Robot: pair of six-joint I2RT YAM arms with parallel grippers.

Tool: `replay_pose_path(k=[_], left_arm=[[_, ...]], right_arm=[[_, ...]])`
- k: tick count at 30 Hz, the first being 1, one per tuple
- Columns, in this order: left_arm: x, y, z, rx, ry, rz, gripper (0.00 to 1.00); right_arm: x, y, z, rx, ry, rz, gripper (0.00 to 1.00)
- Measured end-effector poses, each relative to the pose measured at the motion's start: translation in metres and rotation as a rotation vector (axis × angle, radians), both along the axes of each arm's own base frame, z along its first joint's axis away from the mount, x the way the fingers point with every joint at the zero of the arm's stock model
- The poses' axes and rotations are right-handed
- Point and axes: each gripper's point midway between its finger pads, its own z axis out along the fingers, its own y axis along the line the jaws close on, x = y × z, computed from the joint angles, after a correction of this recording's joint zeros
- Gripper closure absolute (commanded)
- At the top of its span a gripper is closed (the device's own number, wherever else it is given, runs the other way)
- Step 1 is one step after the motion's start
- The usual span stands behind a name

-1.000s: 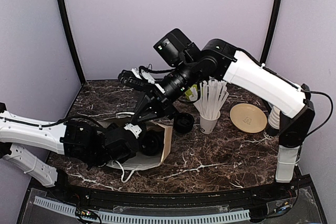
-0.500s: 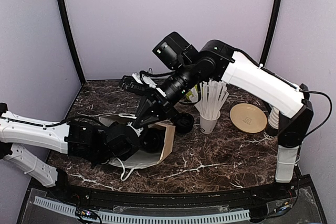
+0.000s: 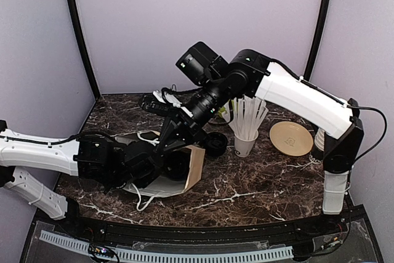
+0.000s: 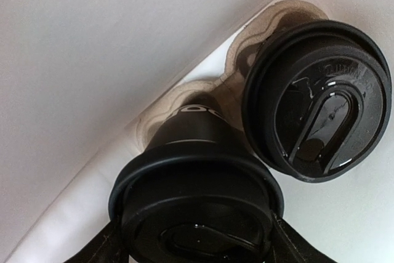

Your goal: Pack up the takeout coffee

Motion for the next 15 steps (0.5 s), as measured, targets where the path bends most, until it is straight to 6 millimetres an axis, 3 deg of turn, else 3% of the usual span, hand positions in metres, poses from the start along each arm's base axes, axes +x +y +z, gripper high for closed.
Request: replay_pose_path(k=[15], left_arm=[[0.0,0.0066,-0.0008,0.063,-0.002,0.011,0.87]], right_arm=[[-0.0044,-0.001,0.0006,0.001,0.007,0.016,1.0]])
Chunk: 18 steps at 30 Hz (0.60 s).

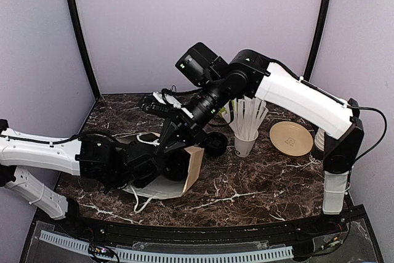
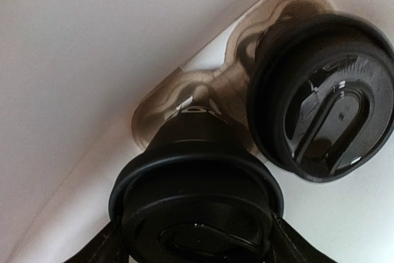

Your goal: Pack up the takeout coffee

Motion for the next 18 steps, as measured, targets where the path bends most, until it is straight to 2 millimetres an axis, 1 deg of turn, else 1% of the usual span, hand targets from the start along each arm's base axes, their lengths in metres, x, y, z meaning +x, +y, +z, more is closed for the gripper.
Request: replay_pose_path(k=[4,6,9,11,13,18], left_arm=[[-0.001,-0.002,0.008,-0.044,-0.03,-0.045,0.87],[-0.001,-0.003,0.015,-0.07,-0.05,-0.074,0.87],[0.0,-0.011,0.025,-0.107,-0.075,-0.108,0.87],[0.0,-0.015,0.024,-0.112,-0.077,-0.123,0.87],[0.0,-0.017,0.02,-0.097,-0.073,-0.135,0.87],[0.0,-0.021,0.009,-0.066,-0.058,-0.146,0.87]], right_arm=[[-0.003,-0.001,0.001,0.002,0.006,0.011,1.0],[-0.004,0.0,0.002,0.003,0.005,0.013,1.0],[-0.004,0.0,0.002,0.004,0.004,0.012,1.0],[-0.004,0.0,0.002,0.003,0.004,0.009,1.0],[-0.003,0.001,0.002,0.004,0.003,0.004,1.0],[0.003,0.0,0.003,0.004,0.007,-0.013,0.96]])
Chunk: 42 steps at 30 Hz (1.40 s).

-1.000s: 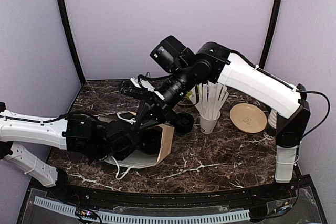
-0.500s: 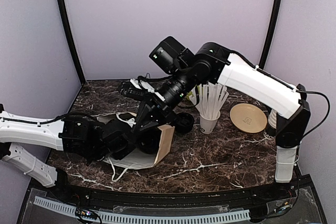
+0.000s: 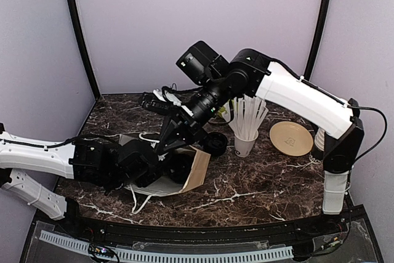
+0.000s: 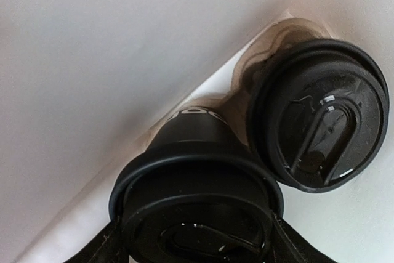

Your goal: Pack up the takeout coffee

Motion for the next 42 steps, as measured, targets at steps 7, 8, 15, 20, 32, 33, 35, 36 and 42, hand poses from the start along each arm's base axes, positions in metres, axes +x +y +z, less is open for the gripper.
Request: replay_pose_path(k=[7,8,15,20,32,33,35,36,42], left_arm=[[0.002,0.0,-0.007,0.01,0.019,0.007,0.88],[0.003,0.0,-0.007,0.009,0.022,0.008,0.88],[0.006,0.0,-0.009,0.001,0.03,0.014,0.88],[0.01,0.0,-0.011,0.001,0.037,0.017,0.88],[0.012,-0.003,-0.012,-0.016,0.077,0.014,0.88],[0.013,-0.003,-0.012,-0.017,0.08,0.017,0.88],[0.014,-0.003,-0.012,-0.018,0.085,0.019,0.88],[0.015,-0.003,-0.012,-0.018,0.087,0.019,0.89],[0.015,-0.004,-0.012,-0.024,0.096,0.018,0.88]], right_arm=[[0.019,-0.004,0.002,0.0,0.013,-0.045,0.64],[0.024,-0.005,0.002,0.002,0.009,-0.054,0.6],[0.053,-0.017,0.01,0.019,-0.006,-0.109,0.48],[0.097,-0.035,0.018,0.041,-0.012,-0.207,0.54],[0.221,-0.015,-0.05,-0.044,-0.054,-0.593,0.69],[0.228,-0.012,-0.063,-0.064,-0.052,-0.61,0.7],[0.243,-0.005,-0.097,-0.117,-0.044,-0.647,0.72],[0.248,-0.002,-0.114,-0.146,-0.037,-0.663,0.72],[0.264,0.004,-0.197,-0.299,0.001,-0.723,0.73]])
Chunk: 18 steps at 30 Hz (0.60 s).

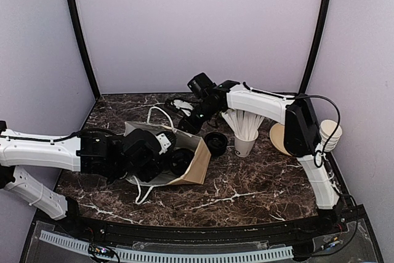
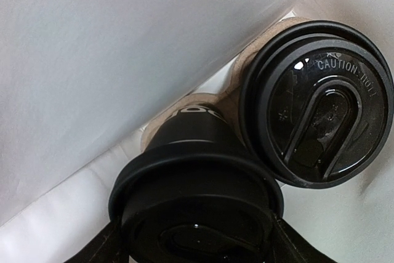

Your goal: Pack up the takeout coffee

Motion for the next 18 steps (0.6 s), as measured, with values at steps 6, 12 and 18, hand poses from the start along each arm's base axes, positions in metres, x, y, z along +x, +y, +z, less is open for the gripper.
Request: replay_pose_path(k=[6,12,18], left_arm=[[0.001,-0.001,-0.001,0.001,0.004,0.0,0.89],[-0.001,0.0,-0.003,0.004,0.016,0.002,0.89],[-0.002,0.0,-0.002,0.003,0.029,0.004,0.89]], right_arm=[[-0.016,0.016,-0.04,-0.06,0.036,0.027,0.73],[-0.022,0.029,-0.043,-0.067,0.004,0.05,0.73],[-0.025,0.032,-0.045,-0.073,-0.011,0.06,0.73]])
